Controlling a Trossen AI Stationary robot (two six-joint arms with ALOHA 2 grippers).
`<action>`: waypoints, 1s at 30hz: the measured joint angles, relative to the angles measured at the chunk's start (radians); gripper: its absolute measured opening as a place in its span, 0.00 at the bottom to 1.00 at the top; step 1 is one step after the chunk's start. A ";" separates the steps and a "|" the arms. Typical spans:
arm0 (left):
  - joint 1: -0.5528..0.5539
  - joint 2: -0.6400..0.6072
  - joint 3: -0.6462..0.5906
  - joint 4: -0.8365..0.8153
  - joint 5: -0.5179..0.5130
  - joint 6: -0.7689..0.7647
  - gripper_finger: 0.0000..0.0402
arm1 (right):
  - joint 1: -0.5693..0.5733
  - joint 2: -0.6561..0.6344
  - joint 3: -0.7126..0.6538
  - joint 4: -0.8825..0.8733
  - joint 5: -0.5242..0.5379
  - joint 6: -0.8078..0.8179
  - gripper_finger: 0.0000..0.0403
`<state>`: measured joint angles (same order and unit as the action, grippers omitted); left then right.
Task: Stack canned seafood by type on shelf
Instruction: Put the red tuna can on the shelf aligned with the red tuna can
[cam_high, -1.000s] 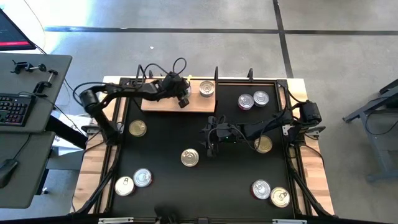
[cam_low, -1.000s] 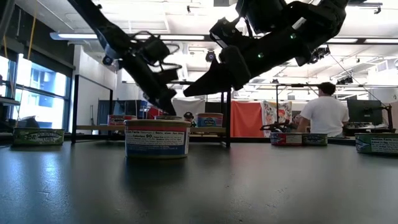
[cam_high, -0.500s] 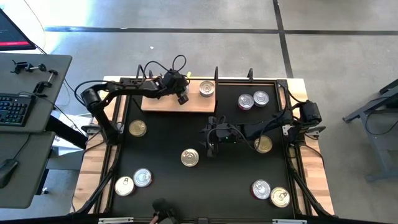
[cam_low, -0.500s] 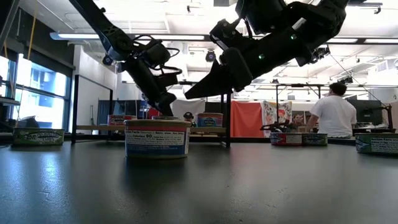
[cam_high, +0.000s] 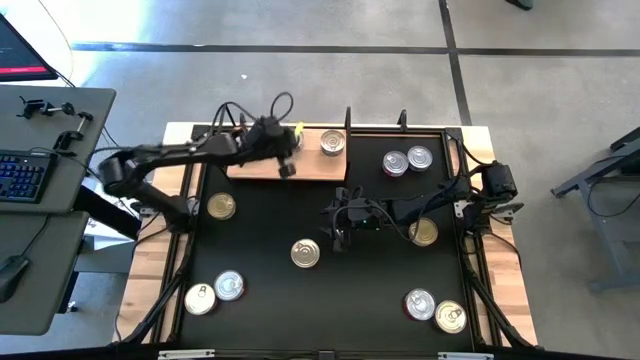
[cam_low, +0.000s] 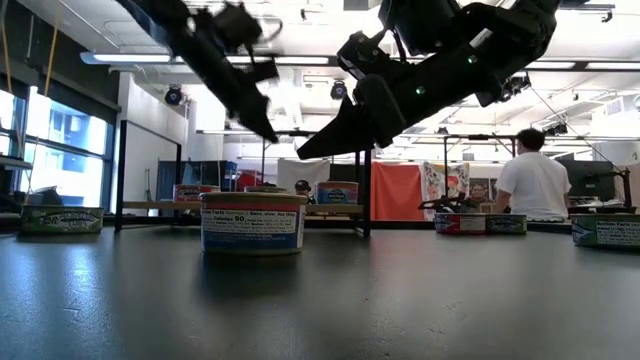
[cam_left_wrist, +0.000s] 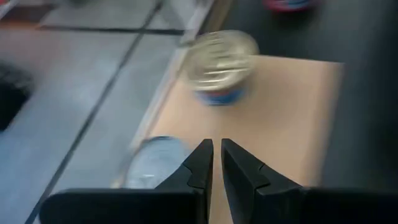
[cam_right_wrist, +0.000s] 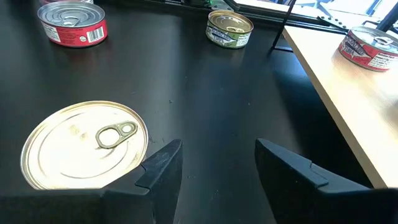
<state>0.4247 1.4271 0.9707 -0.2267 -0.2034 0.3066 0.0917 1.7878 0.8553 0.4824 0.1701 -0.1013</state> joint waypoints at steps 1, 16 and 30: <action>-0.036 -0.030 -0.004 -0.036 0.021 -0.006 0.06 | 0.000 0.000 0.000 0.000 -0.005 0.000 0.48; -0.756 -0.244 -0.156 -0.463 -0.113 -0.547 0.06 | 0.009 0.000 0.000 0.004 -0.022 0.033 0.48; -0.945 -0.242 -0.279 -0.680 -0.270 -1.142 0.06 | 0.009 0.000 0.000 0.006 -0.022 0.078 0.48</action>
<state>-0.5206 1.1854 0.6916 -0.9063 -0.4731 -0.8358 0.1009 1.7878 0.8555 0.4889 0.1478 -0.0236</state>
